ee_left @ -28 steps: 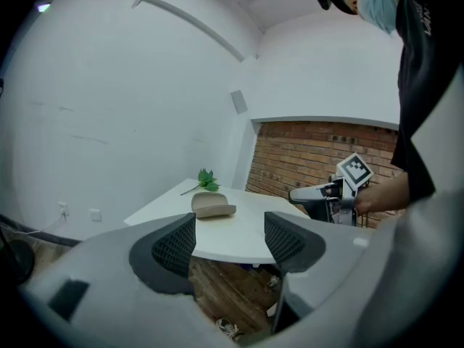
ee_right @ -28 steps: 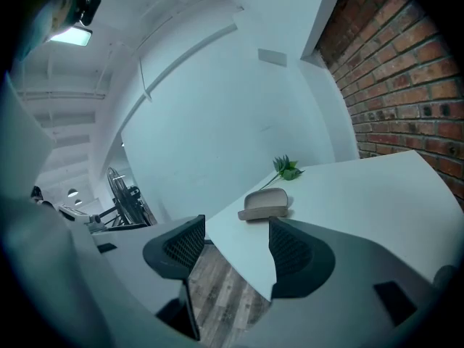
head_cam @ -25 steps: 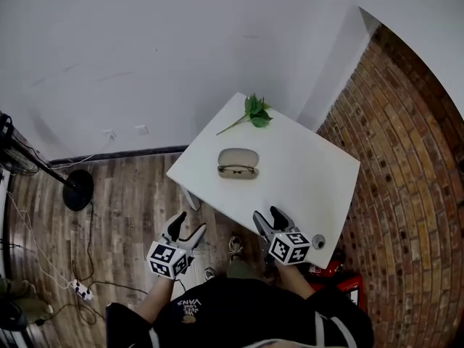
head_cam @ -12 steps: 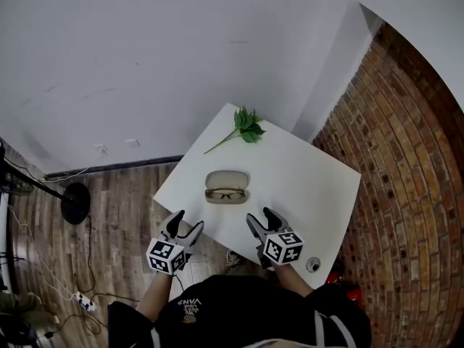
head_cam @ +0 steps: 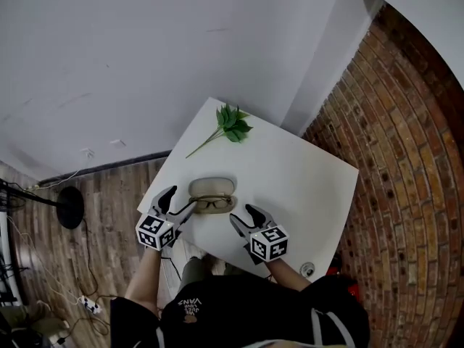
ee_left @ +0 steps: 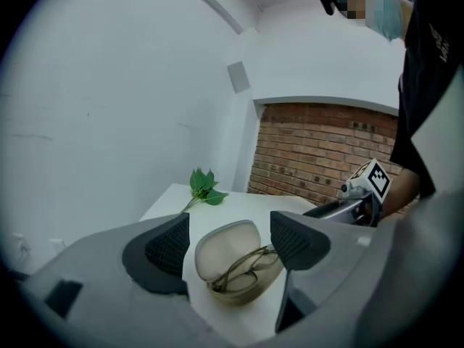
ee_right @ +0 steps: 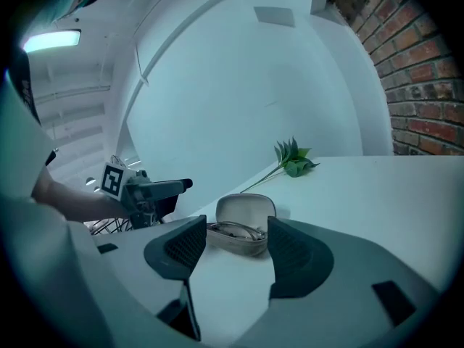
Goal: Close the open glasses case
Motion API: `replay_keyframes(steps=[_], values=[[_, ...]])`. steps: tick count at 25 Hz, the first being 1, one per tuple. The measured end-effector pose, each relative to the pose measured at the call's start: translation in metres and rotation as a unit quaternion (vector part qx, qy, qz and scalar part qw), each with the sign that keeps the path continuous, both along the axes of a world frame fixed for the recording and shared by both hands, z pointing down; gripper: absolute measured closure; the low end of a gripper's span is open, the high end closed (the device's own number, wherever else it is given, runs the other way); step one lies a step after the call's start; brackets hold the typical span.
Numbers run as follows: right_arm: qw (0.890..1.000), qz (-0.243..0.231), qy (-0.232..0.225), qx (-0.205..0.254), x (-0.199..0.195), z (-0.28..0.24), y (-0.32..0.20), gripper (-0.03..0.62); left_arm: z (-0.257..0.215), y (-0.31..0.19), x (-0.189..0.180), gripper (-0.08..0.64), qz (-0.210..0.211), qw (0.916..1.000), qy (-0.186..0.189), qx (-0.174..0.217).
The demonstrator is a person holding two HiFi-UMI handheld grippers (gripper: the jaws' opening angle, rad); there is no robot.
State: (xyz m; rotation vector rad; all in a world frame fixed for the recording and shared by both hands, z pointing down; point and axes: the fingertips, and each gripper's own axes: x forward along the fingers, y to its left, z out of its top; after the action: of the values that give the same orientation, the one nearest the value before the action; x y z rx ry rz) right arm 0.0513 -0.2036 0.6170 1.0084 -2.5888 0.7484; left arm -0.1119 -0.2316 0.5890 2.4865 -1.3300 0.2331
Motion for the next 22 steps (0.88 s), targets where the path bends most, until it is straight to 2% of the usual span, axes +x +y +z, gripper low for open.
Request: replay_keyframes(steps=[5,9,12,17,19,22], values=[[1.000,0.011,0.006,-0.010,-0.015,0.010,-0.008,0.350,0.012,-0.034,0.006,0.192,0.070,0.9971,0.007,-0.028],[0.999,0.036,0.012,-0.015,-0.024,0.017,-0.010,0.351,0.029,-0.051,0.013,0.158,0.131,0.9892,0.005,-0.066],[0.998,0.056,0.021,-0.023,-0.029,0.027,-0.007,0.353,0.043,-0.054,0.022,0.141,0.182,0.9788,0.006,-0.094],[0.996,0.076,0.032,-0.021,-0.039,0.038,-0.003,0.356,0.064,-0.047,0.031,0.126,0.261,0.9552,-0.002,-0.140],[0.996,0.078,0.037,-0.015,-0.042,0.040,-0.004,0.356,0.071,-0.043,0.036,0.117,0.285,0.9462,-0.013,-0.152],[0.995,0.083,0.049,-0.008,-0.042,0.043,-0.007,0.351,0.075,-0.040,0.041,0.115,0.307,0.9371,-0.016,-0.164]])
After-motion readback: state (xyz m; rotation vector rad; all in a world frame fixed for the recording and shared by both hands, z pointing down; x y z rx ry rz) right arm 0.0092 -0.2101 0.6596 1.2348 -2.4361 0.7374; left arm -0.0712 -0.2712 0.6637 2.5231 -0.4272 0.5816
